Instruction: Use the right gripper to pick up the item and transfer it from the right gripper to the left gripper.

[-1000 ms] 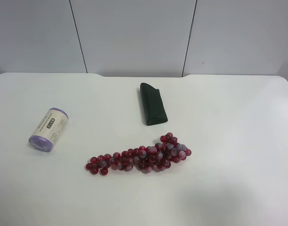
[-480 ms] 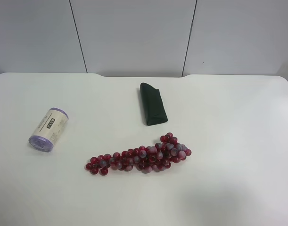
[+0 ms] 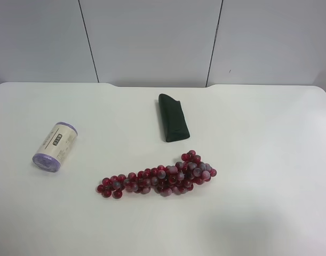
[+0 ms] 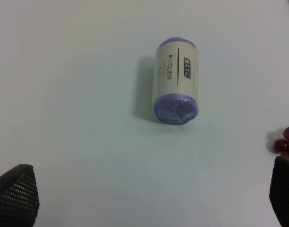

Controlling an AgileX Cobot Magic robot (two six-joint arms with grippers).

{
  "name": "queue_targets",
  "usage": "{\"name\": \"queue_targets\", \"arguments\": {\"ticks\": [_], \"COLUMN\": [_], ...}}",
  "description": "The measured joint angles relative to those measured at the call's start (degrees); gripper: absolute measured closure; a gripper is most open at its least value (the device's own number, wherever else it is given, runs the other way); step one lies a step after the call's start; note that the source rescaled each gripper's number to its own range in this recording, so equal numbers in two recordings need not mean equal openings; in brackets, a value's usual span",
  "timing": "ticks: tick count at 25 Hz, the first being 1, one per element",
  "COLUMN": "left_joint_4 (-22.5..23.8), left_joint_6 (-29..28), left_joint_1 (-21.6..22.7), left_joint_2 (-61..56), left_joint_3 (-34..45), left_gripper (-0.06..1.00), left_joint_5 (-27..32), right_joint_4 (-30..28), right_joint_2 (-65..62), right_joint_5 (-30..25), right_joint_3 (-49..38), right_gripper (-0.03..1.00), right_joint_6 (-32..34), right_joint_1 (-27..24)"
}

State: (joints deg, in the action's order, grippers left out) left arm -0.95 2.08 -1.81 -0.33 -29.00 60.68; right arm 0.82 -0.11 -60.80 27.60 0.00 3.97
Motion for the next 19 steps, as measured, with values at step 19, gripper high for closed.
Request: {"name": "queue_targets", "arguments": {"ticks": [19], "left_joint_4": [0.00], "left_joint_6": [0.00], "left_joint_1": [0.00], "left_joint_2": [0.00], "left_joint_3": [0.00], "left_gripper": [-0.05], "left_joint_5": [0.00], "right_joint_4": [0.00], "right_joint_2": [0.00], "right_joint_5": [0.00], "right_joint_3": [0.00], "right_gripper": [-0.03], "right_joint_6": [0.00], "right_joint_1": [0.00]}}
